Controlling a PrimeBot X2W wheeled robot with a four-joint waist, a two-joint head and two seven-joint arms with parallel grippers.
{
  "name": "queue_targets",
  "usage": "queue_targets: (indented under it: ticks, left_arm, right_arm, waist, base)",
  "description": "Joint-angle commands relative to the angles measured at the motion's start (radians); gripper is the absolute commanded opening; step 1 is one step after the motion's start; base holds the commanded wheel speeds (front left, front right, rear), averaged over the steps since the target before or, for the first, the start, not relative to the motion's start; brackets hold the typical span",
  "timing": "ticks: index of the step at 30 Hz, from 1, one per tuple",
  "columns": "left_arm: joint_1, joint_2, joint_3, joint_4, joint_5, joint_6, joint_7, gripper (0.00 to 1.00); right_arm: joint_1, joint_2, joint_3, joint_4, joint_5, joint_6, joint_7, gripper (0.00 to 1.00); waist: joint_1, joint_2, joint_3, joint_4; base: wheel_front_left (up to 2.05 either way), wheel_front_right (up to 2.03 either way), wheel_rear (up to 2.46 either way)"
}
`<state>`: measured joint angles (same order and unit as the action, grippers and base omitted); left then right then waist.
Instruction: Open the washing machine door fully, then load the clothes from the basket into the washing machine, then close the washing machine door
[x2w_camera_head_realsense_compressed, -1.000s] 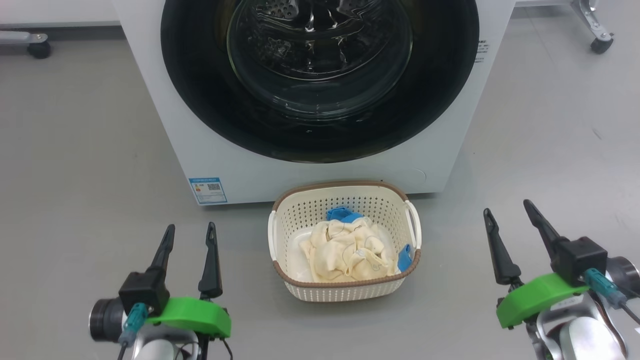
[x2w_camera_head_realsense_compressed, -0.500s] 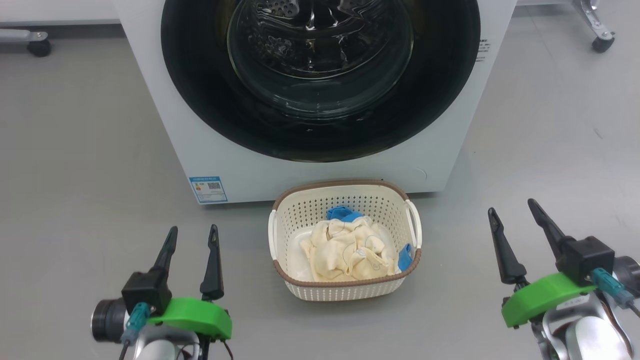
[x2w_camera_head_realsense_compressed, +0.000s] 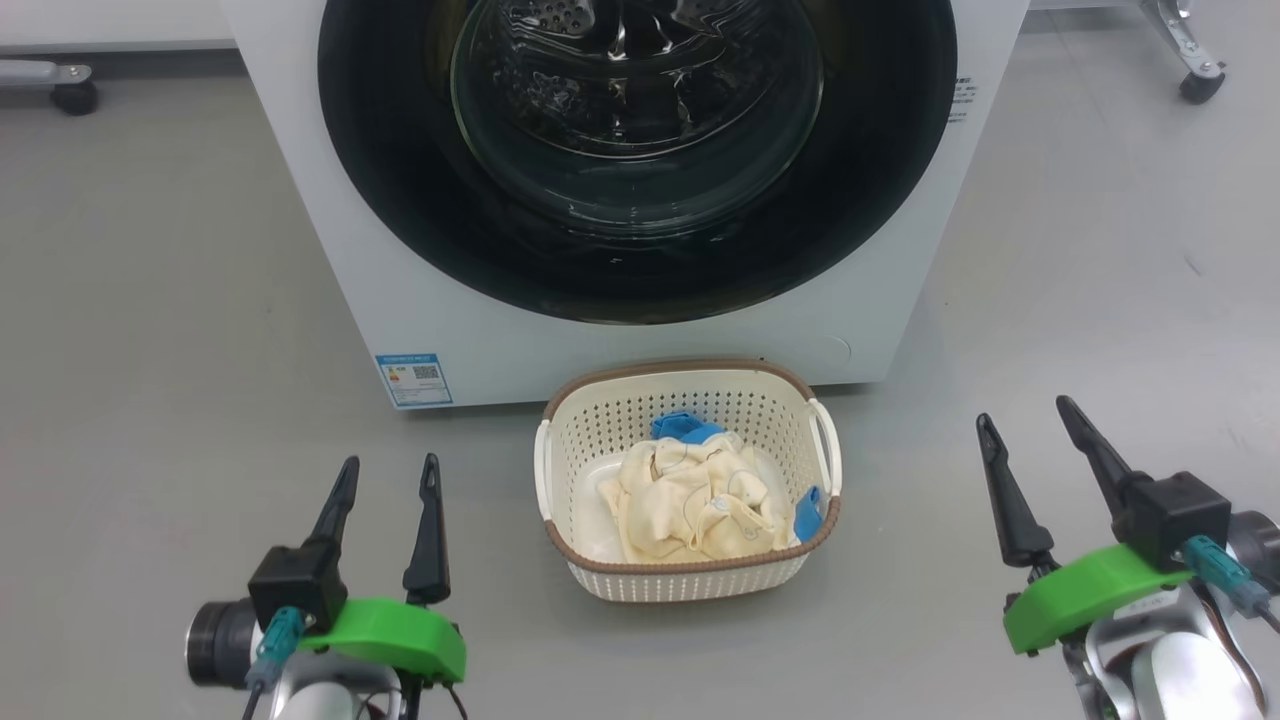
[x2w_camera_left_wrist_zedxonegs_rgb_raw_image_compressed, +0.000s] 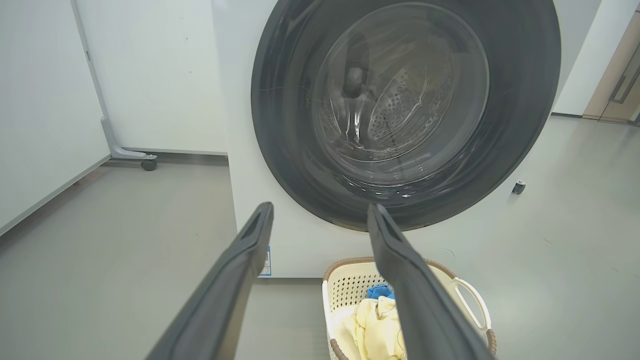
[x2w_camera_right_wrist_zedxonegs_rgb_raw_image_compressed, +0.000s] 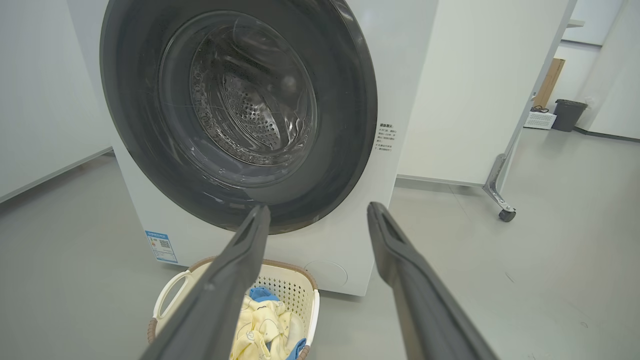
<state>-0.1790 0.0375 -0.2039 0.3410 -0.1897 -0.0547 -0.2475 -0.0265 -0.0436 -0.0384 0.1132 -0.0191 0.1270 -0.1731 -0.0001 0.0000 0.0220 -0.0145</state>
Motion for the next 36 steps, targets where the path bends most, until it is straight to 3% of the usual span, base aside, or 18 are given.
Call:
queue_targets:
  ticks: [1,12,36]
  left_arm:
    - [-0.041,0.018,0.027,-0.027,-0.006,0.006,-0.014,1.00]
    - [-0.050,0.026,0.020,-0.025,0.001,0.013,-0.014,1.00]
    - [-0.051,0.033,0.014,-0.037,0.005,0.016,-0.014,1.00]
  right_arm:
    - [-0.029,-0.007,0.015,-0.040,0.003,0.004,-0.010,1.00]
    - [-0.034,-0.007,0.012,-0.043,0.007,0.004,-0.019,1.00]
    - [-0.037,-0.007,0.004,-0.035,0.015,0.004,-0.020,1.00]
  waist:
    - [0.0001,0.0000,0.001,0.000]
    - [0.0001,0.0000,0.007,0.001]
    - [0.0001,0.0000,0.010,-0.007]
  base:
    - [0.00,0.00,0.00]
    - [0.48,0.48,-0.95]
    - [1.20,1.20,-2.40]
